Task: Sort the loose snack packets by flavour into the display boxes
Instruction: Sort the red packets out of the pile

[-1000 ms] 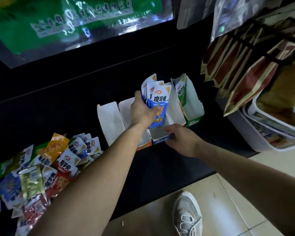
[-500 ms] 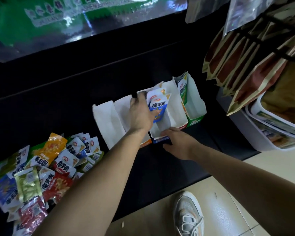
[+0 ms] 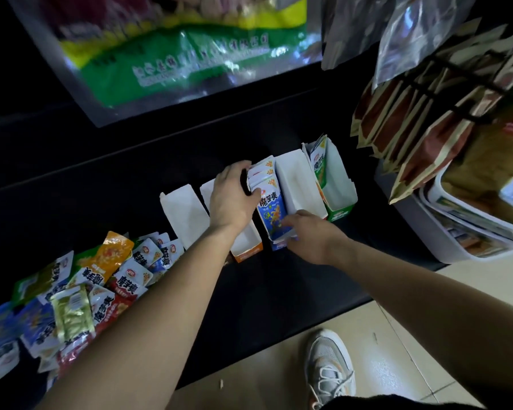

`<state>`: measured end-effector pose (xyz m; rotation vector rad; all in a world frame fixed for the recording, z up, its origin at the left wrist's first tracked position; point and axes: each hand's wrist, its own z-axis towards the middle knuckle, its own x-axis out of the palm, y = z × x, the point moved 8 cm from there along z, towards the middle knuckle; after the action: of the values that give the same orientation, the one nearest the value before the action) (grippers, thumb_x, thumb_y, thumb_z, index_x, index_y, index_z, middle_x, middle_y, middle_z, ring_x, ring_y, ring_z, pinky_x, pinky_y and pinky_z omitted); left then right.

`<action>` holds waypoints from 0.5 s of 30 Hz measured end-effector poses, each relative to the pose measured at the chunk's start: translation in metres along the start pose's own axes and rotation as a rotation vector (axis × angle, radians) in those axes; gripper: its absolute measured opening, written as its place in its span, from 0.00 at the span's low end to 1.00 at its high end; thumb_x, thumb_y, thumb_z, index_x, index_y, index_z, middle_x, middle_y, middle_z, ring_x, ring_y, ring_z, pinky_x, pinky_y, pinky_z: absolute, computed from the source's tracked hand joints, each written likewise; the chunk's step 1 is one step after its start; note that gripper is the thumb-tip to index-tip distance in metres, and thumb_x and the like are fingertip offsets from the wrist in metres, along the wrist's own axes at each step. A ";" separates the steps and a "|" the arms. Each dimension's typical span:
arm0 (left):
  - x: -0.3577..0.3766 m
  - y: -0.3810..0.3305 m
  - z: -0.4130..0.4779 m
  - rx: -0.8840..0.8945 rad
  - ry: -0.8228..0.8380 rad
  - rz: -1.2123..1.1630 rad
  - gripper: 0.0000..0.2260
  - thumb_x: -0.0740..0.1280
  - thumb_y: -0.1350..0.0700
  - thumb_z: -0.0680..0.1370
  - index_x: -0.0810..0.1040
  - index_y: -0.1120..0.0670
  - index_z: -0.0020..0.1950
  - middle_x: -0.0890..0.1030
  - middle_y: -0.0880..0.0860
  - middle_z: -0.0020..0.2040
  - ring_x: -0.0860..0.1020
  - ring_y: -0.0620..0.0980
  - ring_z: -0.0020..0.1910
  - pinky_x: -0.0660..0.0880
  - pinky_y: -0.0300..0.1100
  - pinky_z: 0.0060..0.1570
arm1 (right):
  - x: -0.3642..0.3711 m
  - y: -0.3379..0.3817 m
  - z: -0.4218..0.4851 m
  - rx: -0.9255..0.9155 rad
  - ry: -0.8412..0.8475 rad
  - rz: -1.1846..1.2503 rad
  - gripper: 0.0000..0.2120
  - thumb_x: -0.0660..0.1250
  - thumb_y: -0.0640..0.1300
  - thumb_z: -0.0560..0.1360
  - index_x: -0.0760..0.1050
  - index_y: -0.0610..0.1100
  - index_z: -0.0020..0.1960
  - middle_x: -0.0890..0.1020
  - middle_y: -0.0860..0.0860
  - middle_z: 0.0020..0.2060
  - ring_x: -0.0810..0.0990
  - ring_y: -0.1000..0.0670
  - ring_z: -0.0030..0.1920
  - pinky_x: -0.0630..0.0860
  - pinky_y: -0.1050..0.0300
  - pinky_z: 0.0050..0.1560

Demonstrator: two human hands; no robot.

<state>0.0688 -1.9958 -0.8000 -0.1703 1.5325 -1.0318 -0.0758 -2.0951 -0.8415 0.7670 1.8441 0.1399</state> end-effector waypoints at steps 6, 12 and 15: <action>-0.071 0.017 -0.057 -0.106 0.156 0.080 0.22 0.71 0.49 0.77 0.72 0.48 0.70 0.75 0.46 0.68 0.75 0.46 0.63 0.74 0.45 0.60 | -0.060 0.073 -0.035 -0.106 -0.004 -0.086 0.22 0.63 0.49 0.81 0.68 0.49 0.74 0.70 0.47 0.69 0.74 0.43 0.64 0.70 0.55 0.56; -0.161 0.055 -0.136 -0.226 0.234 0.138 0.23 0.71 0.46 0.77 0.71 0.48 0.70 0.75 0.45 0.67 0.75 0.48 0.64 0.74 0.44 0.60 | -0.078 0.159 -0.076 -0.207 0.034 -0.236 0.22 0.62 0.52 0.81 0.68 0.49 0.73 0.69 0.47 0.68 0.74 0.43 0.64 0.73 0.49 0.62; -0.193 0.087 -0.175 -0.283 0.241 0.160 0.22 0.70 0.45 0.77 0.72 0.46 0.69 0.76 0.46 0.66 0.76 0.48 0.62 0.75 0.45 0.59 | -0.054 0.195 -0.088 -0.230 0.062 -0.251 0.21 0.62 0.52 0.81 0.68 0.49 0.73 0.69 0.48 0.68 0.74 0.44 0.64 0.73 0.49 0.63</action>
<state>0.0085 -1.7354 -0.7386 -0.1205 1.8779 -0.7255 -0.0564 -1.9495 -0.6768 0.3717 1.9260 0.2110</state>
